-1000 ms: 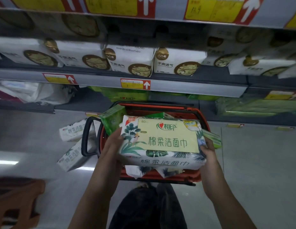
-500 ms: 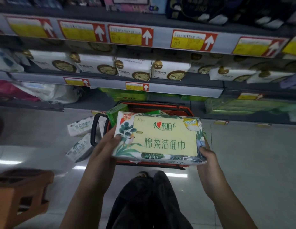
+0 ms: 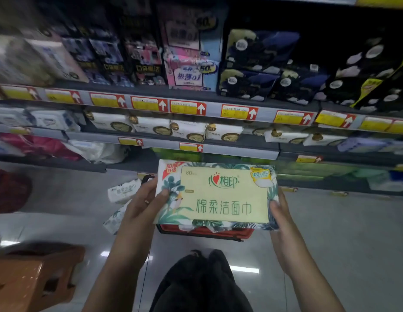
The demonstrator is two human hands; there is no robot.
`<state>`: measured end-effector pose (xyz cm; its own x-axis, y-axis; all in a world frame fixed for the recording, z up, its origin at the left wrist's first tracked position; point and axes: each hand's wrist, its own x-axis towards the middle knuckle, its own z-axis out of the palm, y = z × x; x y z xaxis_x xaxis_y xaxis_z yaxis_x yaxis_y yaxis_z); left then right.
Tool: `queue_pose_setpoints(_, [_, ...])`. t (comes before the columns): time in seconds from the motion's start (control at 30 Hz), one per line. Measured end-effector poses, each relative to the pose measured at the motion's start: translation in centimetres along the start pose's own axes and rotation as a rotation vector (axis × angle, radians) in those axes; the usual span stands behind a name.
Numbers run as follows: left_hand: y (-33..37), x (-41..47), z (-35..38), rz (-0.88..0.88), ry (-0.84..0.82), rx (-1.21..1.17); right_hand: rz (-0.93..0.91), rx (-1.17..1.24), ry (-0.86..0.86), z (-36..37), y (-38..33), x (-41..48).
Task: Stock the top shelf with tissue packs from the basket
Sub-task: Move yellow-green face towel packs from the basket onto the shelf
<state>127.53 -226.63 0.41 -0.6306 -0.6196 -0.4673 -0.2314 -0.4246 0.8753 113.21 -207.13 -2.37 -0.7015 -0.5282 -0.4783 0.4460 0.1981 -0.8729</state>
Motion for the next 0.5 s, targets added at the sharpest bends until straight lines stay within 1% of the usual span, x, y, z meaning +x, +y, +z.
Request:
queue_pose_setpoints(0.13, [3.6,-2.0,0.7,0.016,-0.057,0.014,-0.055,0.02,0.034,-0.2,-3.0,-2.3])
queue_pose_setpoints(0.23, [5.1,-3.8,1.3,0.033,-0.061,0.043,-0.062,-0.012,0.058,-0.8,-4.2,-4.1])
queue_pose_setpoints(0.4, [7.9,-6.7,2.9,0.079,-0.048,0.068,-0.084,-0.04,0.041,-1.5,-6.6,-6.6])
queue_pose_setpoints(0.5, [9.8,-8.4,3.9,0.083,-0.082,0.022,-0.086,-0.023,0.05,-2.1,-8.2,-8.3])
